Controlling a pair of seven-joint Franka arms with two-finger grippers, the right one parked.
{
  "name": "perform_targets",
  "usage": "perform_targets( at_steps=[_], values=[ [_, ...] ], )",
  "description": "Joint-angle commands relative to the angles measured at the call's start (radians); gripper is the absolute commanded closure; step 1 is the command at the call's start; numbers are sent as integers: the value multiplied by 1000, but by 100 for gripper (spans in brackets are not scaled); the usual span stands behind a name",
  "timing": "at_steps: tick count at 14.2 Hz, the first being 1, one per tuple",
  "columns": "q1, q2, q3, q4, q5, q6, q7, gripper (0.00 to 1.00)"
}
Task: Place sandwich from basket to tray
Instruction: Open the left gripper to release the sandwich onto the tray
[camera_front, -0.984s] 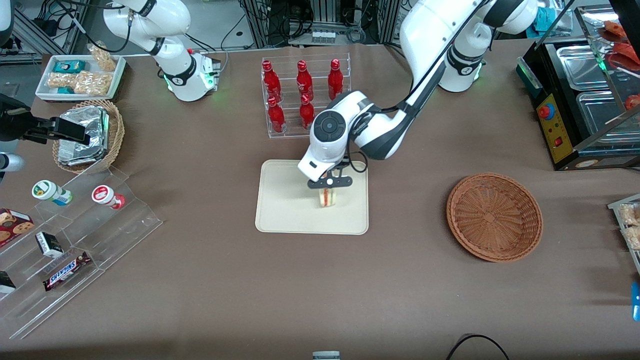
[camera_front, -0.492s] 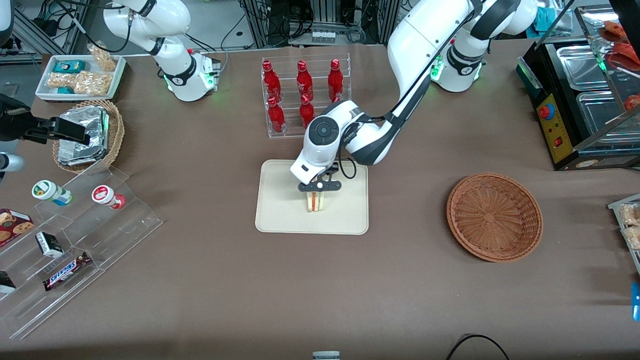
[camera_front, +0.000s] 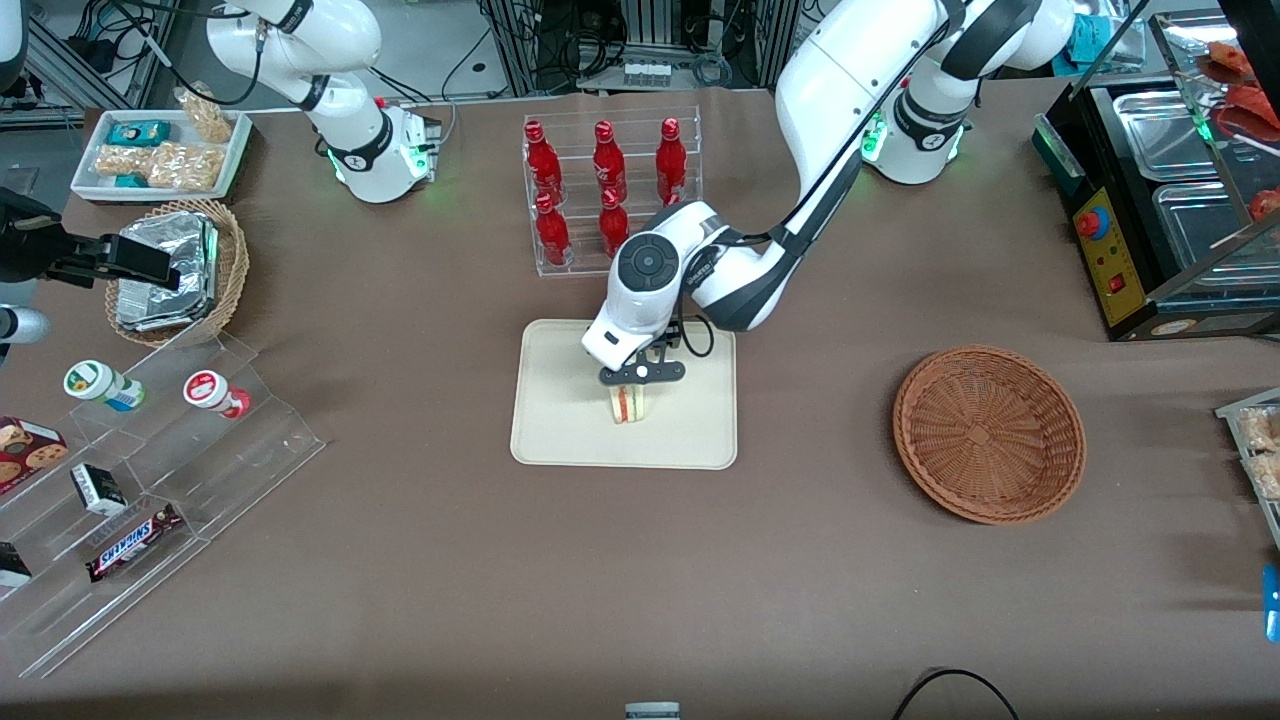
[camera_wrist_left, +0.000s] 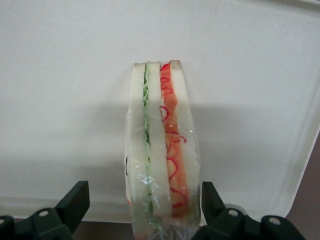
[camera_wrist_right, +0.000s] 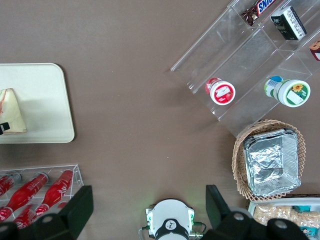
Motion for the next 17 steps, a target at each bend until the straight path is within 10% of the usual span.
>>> perform_targets(
  at_steps=[1, 9, 17],
  values=[
    [-14, -7, 19, 25, 3, -19, -42, 0],
    [58, -243, 96, 31, -11, -323, -50, 0],
    [352, -514, 94, -111, -47, -573, 194, 0]
  ],
)
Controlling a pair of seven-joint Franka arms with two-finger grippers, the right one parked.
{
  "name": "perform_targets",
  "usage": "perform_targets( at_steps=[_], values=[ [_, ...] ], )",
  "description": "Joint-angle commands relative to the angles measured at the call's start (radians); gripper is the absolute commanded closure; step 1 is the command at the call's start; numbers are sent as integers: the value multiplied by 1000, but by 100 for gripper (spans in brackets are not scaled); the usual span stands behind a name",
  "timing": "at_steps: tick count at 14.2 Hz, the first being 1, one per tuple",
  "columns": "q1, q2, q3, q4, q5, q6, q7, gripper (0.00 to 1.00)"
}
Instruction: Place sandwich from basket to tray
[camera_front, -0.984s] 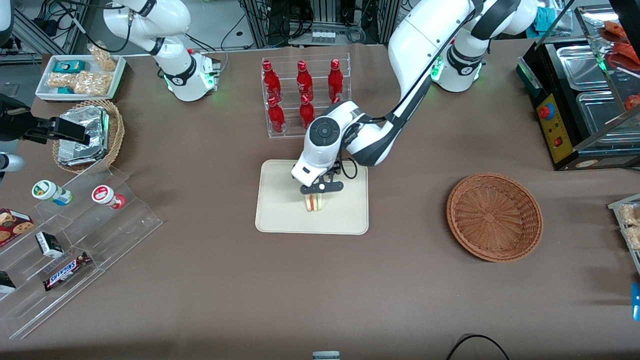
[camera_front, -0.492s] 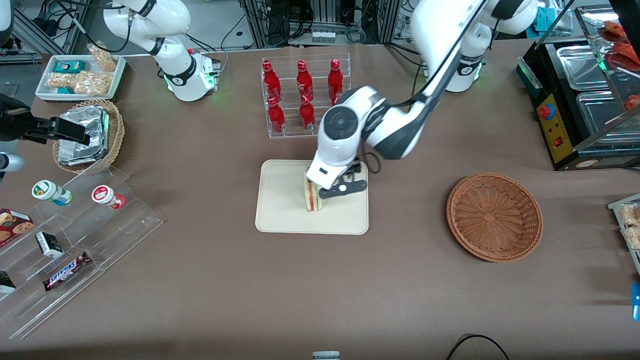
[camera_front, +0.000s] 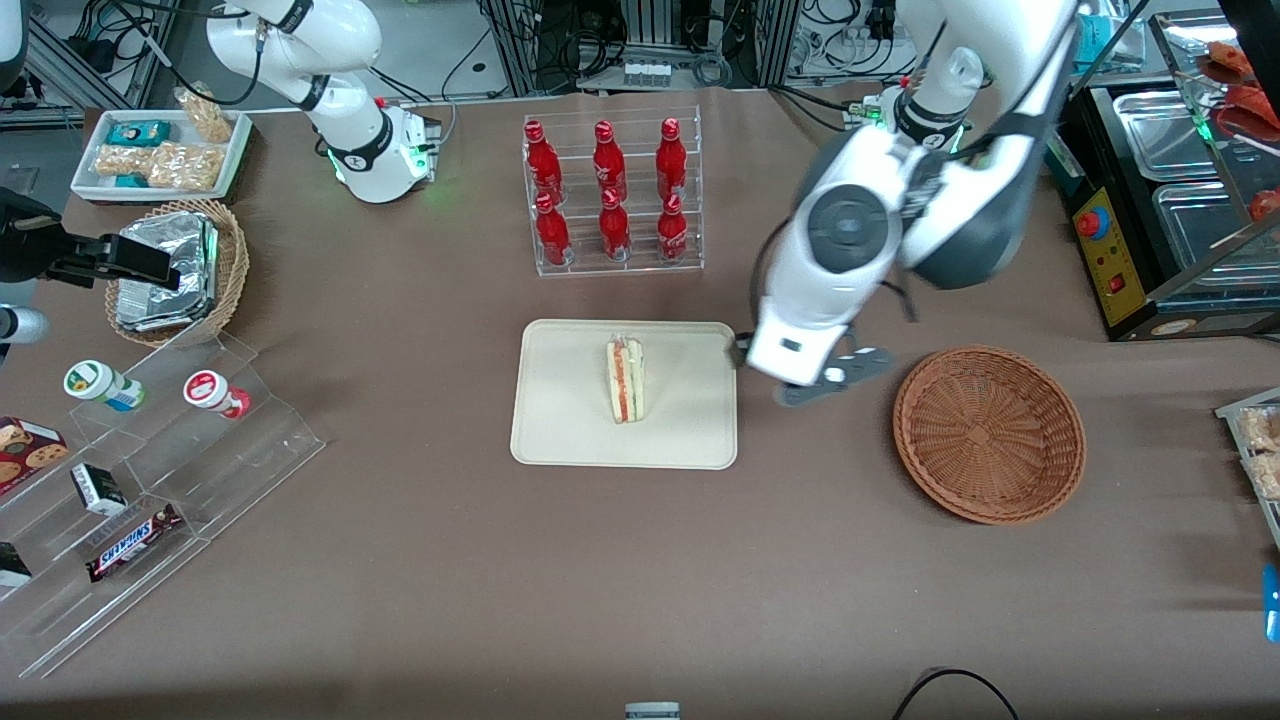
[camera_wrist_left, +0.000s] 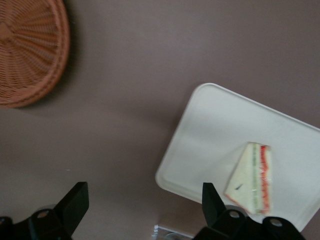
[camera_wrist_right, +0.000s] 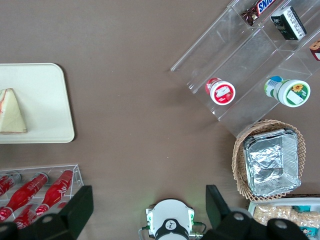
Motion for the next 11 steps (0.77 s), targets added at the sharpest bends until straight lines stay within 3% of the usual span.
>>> perform_targets(
  at_steps=[1, 7, 11],
  values=[
    [143, -156, -9, -132, -51, -84, 209, 0],
    [454, -291, -7, -109, -40, -426, 654, 0],
    [513, -249, -7, 50, -39, -564, 701, 0]
  ],
)
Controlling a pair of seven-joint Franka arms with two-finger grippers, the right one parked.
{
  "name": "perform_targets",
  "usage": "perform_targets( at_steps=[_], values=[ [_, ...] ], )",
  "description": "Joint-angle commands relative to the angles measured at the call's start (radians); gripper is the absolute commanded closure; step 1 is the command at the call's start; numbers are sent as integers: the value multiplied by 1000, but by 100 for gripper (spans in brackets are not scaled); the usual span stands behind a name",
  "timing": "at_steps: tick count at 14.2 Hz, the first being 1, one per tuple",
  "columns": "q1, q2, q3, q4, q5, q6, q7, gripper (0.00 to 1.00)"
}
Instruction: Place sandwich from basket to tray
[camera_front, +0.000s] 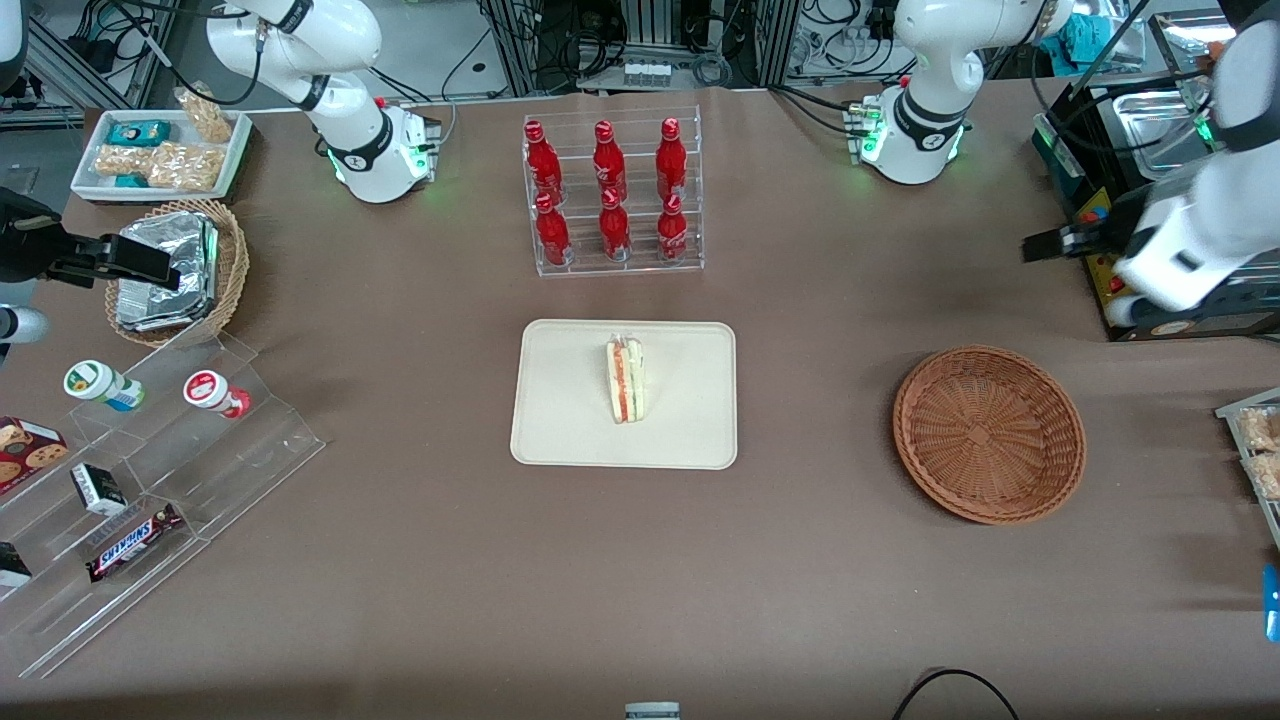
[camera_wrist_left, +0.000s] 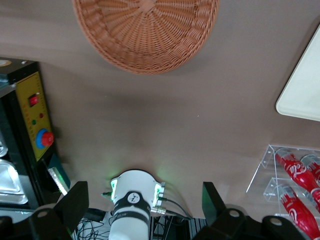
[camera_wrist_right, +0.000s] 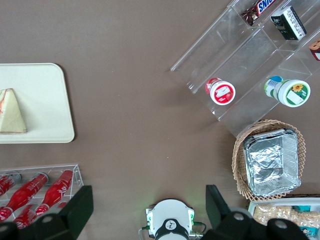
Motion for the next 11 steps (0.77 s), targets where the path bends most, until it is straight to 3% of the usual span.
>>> perform_targets(
  at_steps=[1, 6, 11],
  values=[
    [6, 65, -17, 141, 0, -106, 2, 0],
    [2, 92, -18, 183, 3, -74, -7, 0],
    [-13, 32, -23, 92, 40, -41, -27, 0]
  ],
)
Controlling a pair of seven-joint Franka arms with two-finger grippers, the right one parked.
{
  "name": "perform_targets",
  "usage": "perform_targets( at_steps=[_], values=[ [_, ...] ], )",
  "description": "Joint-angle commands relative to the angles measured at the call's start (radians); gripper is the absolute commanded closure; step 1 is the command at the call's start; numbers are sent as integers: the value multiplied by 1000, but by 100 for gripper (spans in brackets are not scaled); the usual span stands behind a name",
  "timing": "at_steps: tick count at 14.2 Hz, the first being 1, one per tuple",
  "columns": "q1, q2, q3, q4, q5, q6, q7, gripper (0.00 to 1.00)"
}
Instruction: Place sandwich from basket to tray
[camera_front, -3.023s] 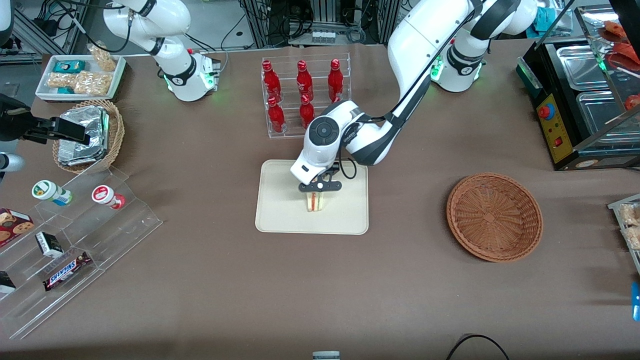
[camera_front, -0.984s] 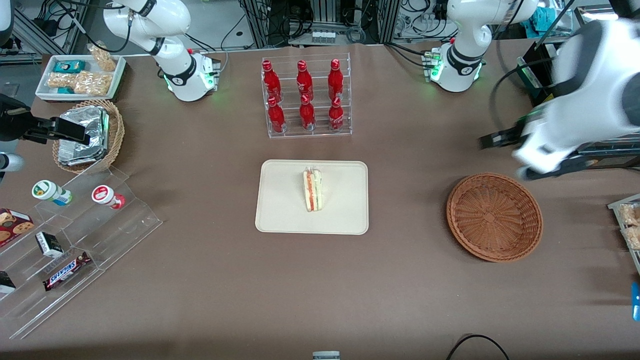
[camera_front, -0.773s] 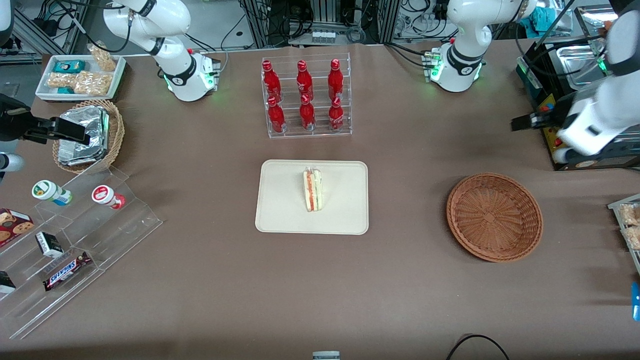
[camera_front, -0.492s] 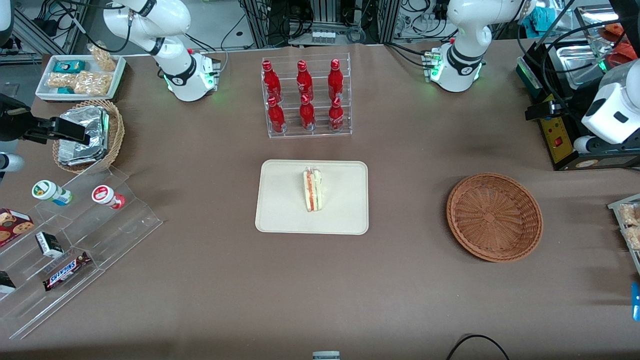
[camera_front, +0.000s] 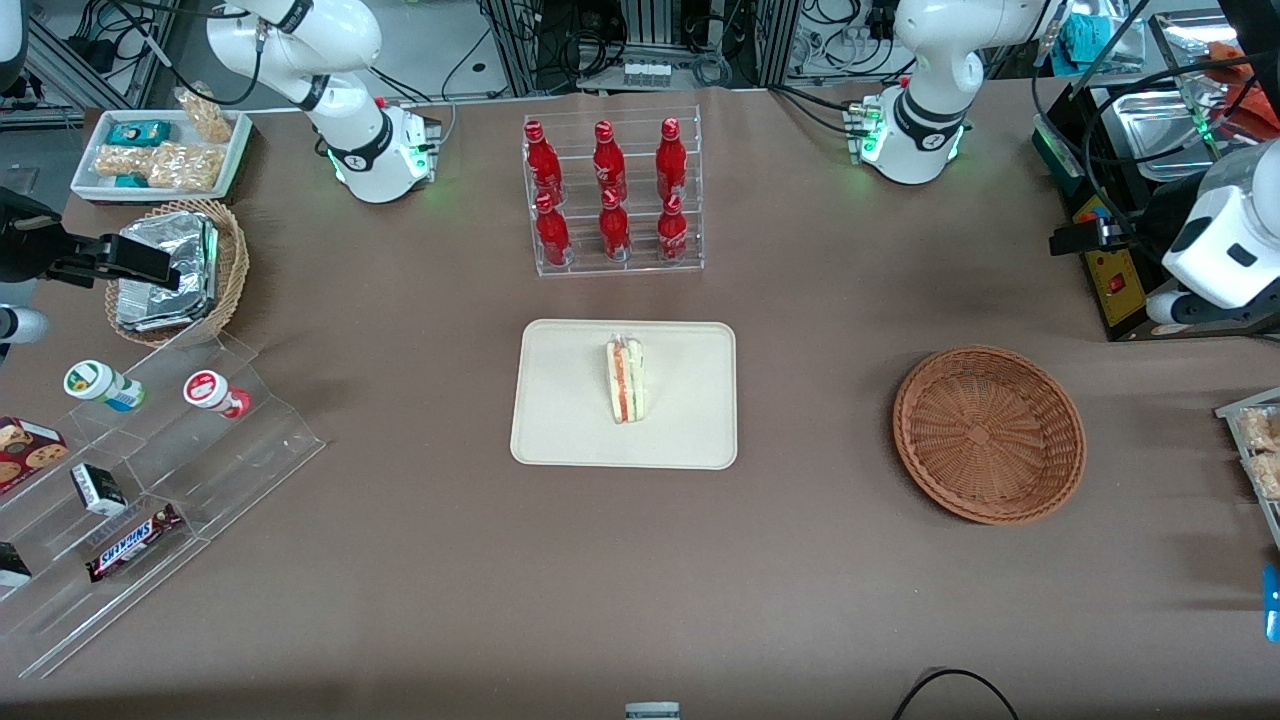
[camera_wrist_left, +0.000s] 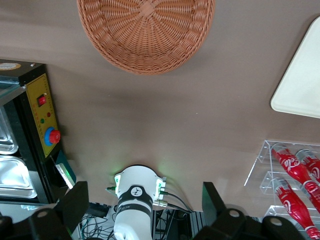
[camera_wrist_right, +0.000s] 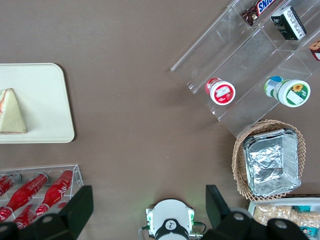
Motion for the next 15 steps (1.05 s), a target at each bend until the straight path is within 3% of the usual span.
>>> perform_targets(
  at_steps=[1, 5, 15],
  values=[
    [-14, -63, -11, -99, 29, 73, -17, 0],
    [-25, -204, -20, -317, 32, 246, -14, 0],
    [-23, -123, -20, -213, 20, 253, -107, 0]
  ],
)
